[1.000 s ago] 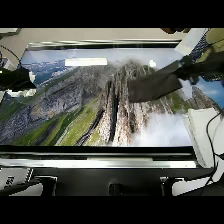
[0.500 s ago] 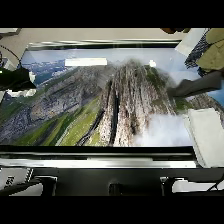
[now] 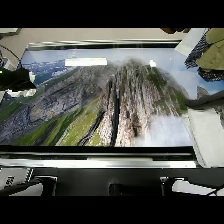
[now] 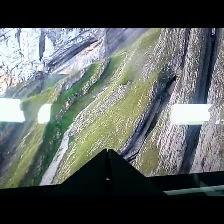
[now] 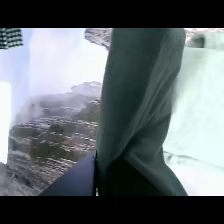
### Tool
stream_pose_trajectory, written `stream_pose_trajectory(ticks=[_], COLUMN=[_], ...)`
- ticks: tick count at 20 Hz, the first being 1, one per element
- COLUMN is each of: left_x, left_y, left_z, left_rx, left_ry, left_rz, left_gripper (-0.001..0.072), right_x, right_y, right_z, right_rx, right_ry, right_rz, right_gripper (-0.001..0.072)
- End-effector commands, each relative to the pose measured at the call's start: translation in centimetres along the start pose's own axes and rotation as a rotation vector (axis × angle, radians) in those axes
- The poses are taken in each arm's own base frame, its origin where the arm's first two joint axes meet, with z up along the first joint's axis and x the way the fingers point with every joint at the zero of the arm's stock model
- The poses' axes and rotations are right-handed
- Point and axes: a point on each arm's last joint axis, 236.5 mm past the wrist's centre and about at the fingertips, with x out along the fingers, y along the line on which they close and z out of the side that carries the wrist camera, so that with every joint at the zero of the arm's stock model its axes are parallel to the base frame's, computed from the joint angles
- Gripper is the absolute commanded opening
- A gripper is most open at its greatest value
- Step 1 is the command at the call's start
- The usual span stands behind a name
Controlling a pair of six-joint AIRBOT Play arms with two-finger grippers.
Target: Fold the clothes and pants, and hang the long-sleeved shirts on hangers.
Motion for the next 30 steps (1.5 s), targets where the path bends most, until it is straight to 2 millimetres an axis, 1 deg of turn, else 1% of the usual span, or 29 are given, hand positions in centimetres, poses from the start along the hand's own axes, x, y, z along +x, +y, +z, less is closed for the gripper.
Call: stream_pose_trajectory(ticks=[1, 4, 8, 10, 11, 13, 15, 20, 25, 30], left_x=[0.0, 0.0, 0.0, 0.0, 0.0, 0.0, 0.0, 0.0, 0.0, 0.0], left_y=[0.0, 0.0, 0.0, 0.0, 0.0, 0.0, 0.0, 0.0, 0.0, 0.0], left_z=[-0.2, -0.2, -0.2, -0.2, -0.3, -0.4, -0.4, -0.4, -0.4, -0.4], left_rx=[0.012, 0.012, 0.011, 0.011, 0.011, 0.011, 0.011, 0.011, 0.009, 0.0], left_ry=[0.007, 0.009, 0.01, 0.01, 0.011, 0.017, 0.018, 0.018, 0.018, 0.018], left_rz=[0.0, 0.001, 0.001, 0.001, 0.001, 0.001, 0.001, 0.002, 0.001, 0.001], left_gripper=[0.002, 0.002, 0.002, 0.002, 0.002, 0.002, 0.002, 0.002, 0.002, 0.002], right_x=[-1.5, -2.2, -2.7, -2.9, -2.9, -3.0, -2.6, -0.5, 1.0, 1.6], right_y=[-3.1, -5.2, -7.1, -8.0, -8.8, -11.3, -13.9, -19.2, -22.2, -25.1], right_z=[0.4, -0.6, -2.2, -2.4, -2.3, -1.4, -0.9, -1.8, -3.0, -3.9], right_rx=[0.023, 0.026, -0.03, -0.09, -0.122, -0.18, -0.257, -0.336, -0.372, -0.41], right_ry=[-0.033, 0.004, 0.081, 0.1, 0.105, 0.086, 0.099, 0.185, 0.244, 0.283], right_rz=[-0.121, -0.211, -0.289, -0.326, -0.359, -0.466, -0.575, -0.763, -0.848, -0.934], right_gripper=[0.0029, 0.0031, 0.0031, 0.003, 0.0031, 0.0031, 0.0031, 0.0031, 0.0031, 0.0032])
